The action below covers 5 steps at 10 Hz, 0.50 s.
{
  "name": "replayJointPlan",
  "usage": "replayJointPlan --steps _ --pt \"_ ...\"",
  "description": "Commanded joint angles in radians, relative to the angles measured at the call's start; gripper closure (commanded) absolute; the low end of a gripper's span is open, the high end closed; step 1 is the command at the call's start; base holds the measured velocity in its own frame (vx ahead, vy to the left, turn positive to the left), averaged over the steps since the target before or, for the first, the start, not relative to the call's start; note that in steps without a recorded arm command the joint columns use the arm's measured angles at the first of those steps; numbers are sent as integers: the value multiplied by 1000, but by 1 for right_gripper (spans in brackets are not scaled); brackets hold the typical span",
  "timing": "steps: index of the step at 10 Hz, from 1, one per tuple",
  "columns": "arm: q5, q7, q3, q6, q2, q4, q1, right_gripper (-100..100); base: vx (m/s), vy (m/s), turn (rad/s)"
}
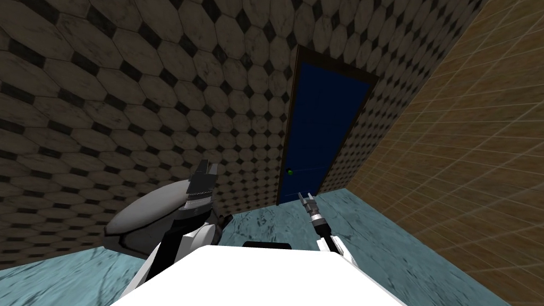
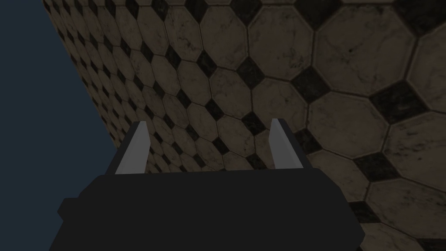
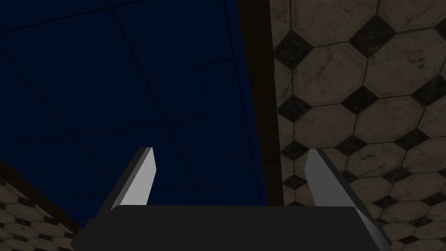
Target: Pull the door open
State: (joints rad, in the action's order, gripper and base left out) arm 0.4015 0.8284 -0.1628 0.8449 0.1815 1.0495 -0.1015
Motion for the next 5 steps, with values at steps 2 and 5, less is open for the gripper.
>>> replayJointPlan --steps 2,5 --pt "17 30 -8 18 5 -49 16 -100 101 -8 18" --pt "36 64 -17 40 10 -108 37 -100 93 -16 16"
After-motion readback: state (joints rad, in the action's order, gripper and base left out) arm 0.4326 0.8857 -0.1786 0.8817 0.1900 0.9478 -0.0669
